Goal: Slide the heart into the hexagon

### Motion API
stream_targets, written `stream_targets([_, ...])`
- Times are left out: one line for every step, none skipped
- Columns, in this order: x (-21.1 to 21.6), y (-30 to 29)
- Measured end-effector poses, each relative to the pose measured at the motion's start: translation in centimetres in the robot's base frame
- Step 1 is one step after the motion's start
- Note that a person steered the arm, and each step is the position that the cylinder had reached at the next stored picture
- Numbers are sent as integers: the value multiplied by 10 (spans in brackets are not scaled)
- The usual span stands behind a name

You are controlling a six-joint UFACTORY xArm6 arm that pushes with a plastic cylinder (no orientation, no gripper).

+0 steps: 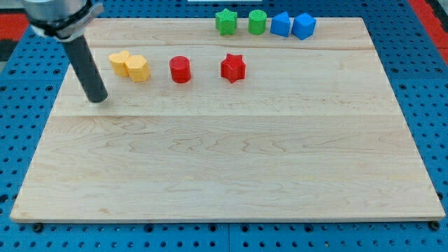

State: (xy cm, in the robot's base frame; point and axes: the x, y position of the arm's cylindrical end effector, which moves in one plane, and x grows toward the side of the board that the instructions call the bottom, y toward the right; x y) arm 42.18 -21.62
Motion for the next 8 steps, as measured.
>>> stream_targets([11,5])
stream_targets([11,8])
stream_targets([11,12])
stream_targets([11,21])
stream_targets([11,32])
stream_targets([11,55])
stream_targets([11,179])
stream_targets([2,299])
